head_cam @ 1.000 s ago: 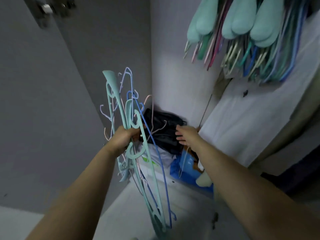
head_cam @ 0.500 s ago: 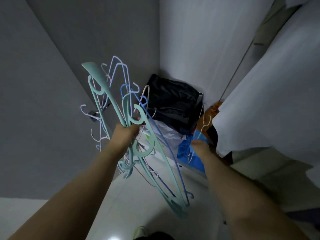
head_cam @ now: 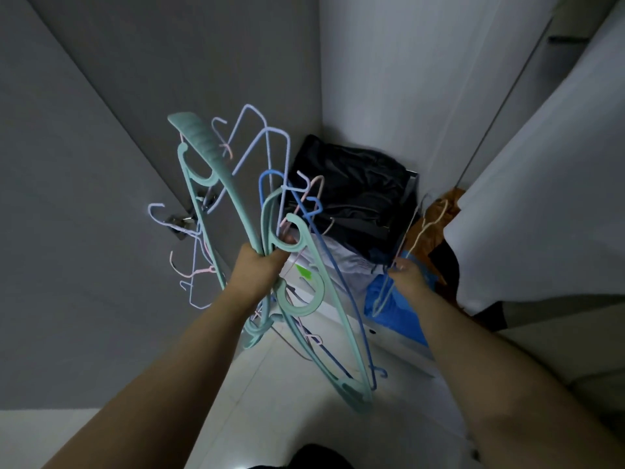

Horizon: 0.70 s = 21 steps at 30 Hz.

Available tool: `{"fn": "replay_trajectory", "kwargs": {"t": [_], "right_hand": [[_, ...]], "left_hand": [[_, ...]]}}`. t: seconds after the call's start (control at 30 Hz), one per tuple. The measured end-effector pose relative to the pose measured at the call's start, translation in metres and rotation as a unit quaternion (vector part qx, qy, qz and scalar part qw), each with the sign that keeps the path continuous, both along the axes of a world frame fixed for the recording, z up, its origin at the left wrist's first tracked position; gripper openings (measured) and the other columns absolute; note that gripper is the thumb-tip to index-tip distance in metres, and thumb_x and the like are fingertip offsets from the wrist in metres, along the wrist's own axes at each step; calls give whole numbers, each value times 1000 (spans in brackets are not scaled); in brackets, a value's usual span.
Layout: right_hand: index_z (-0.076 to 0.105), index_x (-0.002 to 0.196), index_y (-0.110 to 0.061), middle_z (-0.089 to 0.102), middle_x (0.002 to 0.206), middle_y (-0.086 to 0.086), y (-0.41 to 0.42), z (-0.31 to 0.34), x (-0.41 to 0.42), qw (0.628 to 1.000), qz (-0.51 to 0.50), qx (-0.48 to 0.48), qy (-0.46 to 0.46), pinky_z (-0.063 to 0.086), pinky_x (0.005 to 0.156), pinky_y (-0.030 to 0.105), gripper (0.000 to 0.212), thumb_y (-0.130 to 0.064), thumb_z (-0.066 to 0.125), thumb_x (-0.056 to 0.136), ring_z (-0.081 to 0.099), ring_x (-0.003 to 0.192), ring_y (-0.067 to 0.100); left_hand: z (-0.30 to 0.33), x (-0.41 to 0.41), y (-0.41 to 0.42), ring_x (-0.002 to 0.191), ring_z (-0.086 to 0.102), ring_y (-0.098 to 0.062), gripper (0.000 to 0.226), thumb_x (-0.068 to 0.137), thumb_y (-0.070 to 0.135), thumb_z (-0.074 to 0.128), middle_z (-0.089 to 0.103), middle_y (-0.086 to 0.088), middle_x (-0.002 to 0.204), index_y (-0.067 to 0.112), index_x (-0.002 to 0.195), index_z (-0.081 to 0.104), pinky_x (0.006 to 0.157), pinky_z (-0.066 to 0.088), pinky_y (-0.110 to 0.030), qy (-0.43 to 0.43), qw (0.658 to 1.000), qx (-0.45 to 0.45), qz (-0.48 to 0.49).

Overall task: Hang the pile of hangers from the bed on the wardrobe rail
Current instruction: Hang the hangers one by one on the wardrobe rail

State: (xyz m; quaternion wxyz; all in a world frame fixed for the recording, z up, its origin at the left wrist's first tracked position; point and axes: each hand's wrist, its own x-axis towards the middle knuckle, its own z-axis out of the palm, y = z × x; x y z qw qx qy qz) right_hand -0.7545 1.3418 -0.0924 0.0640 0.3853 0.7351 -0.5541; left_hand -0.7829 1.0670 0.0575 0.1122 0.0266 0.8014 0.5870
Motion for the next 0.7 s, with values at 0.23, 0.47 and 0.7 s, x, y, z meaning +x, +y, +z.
{"fn": "replay_trajectory", "kwargs": {"t": [0.23, 0.47, 0.7], "right_hand": [[26, 145, -19, 45, 120, 1, -46, 109, 27, 984, -76, -33, 158, 52, 57, 29, 65, 12, 37, 90, 57, 75, 28], [34, 141, -7, 55, 132, 4, -78, 243, 43, 991, 20, -27, 129, 42, 51, 19, 53, 7, 44, 91, 52, 67, 10], [49, 64, -11, 59, 72, 17, -103, 366, 57, 990, 131, 3, 49, 23, 32, 13, 30, -6, 40, 92, 36, 29, 10]], "left_hand": [[76, 20, -12, 54, 30, -17, 39, 82, 42, 63, 34, -11, 63, 11, 70, 44, 49, 33, -27, -27, 997, 52, 44], [164, 48, -35, 55, 35, -17, 18, 85, 25, 64, 40, -10, 62, 7, 82, 60, 53, 33, -28, -37, 989, 107, 99], [230, 68, -58, 57, 34, -19, 23, 90, 1, 55, 40, -10, 60, 10, 72, 67, 56, 29, -33, -21, 978, 146, 144]]}}
